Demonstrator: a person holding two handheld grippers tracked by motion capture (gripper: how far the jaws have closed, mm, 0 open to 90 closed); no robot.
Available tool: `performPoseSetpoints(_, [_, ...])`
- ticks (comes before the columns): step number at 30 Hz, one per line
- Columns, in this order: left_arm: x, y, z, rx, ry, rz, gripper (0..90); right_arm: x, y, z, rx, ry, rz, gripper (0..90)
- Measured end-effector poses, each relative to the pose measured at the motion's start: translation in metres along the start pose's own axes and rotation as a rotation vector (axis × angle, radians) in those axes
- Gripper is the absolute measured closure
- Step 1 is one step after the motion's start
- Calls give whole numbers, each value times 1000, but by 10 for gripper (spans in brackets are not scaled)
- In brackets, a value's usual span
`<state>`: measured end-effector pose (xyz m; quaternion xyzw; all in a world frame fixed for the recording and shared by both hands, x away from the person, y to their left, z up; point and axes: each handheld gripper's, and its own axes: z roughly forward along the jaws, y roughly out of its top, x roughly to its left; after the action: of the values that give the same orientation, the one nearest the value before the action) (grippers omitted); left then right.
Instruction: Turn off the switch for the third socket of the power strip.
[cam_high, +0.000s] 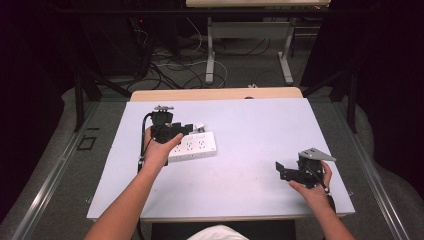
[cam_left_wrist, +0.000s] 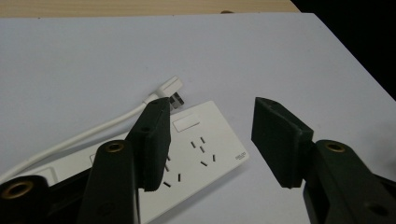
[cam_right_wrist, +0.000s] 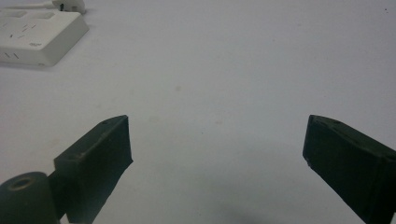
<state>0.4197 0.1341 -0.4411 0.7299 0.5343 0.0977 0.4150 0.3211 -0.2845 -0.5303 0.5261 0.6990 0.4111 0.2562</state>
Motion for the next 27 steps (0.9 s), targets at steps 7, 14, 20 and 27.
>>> performPoseSetpoints(7, [-5, 5, 12, 34, 0, -18, 514, 0, 0, 0, -1, -1, -8, 73])
performPoseSetpoints(14, [-6, 10, 24, 51, 8, -29, 531, 0, 0, 0, 2, -3, -9, 73])
performPoseSetpoints(20, [-6, 13, 32, 70, 5, -48, 553, -1, 0, 1, 0, -1, -5, 77])
performPoseSetpoints(27, [-6, 18, 41, 102, 19, -53, 578, -1, 0, 0, 6, -2, -5, 80])
